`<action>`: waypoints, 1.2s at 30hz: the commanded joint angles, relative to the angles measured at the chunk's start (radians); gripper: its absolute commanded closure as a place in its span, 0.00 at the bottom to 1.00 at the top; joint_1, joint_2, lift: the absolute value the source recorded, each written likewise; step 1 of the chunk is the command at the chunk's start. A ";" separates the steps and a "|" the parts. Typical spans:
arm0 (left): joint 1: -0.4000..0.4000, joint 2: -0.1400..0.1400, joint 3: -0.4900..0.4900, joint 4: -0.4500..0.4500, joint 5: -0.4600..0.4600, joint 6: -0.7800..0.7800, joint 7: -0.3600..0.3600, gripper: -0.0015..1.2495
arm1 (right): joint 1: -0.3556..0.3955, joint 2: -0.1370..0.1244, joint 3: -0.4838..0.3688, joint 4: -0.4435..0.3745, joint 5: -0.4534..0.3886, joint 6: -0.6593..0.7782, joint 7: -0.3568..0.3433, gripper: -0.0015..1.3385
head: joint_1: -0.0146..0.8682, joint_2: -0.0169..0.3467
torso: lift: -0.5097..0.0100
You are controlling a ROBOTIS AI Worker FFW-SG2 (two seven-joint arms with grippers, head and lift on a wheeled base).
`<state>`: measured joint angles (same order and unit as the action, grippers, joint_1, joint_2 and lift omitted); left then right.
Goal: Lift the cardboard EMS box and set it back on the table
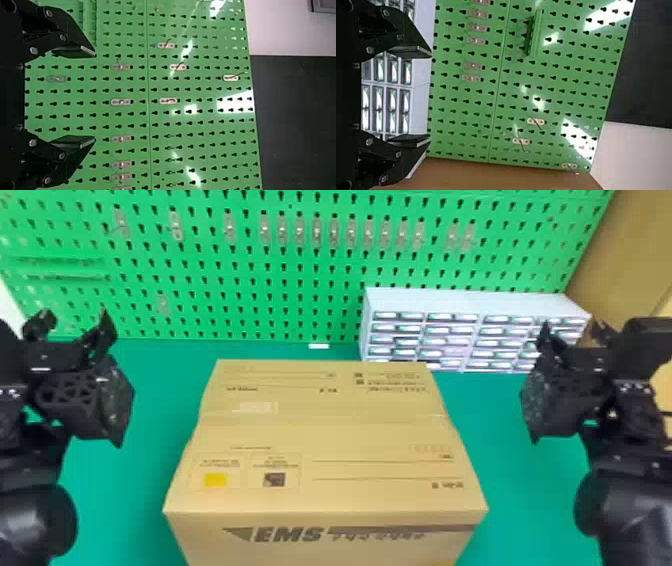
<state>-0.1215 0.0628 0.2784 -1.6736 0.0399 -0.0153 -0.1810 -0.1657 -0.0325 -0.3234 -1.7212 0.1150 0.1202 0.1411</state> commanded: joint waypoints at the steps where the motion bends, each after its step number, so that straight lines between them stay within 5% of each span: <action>1: 0.000 0.000 0.001 0.000 0.000 0.000 0.000 0.39 | 0.003 0.005 -0.003 0.000 0.005 -0.016 0.000 0.38 | 0.78 0.01 | 0.96; 36: 0.002 0.000 -0.002 0.000 0.000 0.000 0.000 0.39 | 0.006 0.006 -0.002 0.000 0.005 -0.013 0.000 0.38 | 0.78 0.01 | 0.83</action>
<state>-0.1196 0.0627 0.2768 -1.6736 0.0399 -0.0153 -0.1810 -0.1595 -0.0261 -0.3238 -1.7211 0.1197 0.1058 0.1411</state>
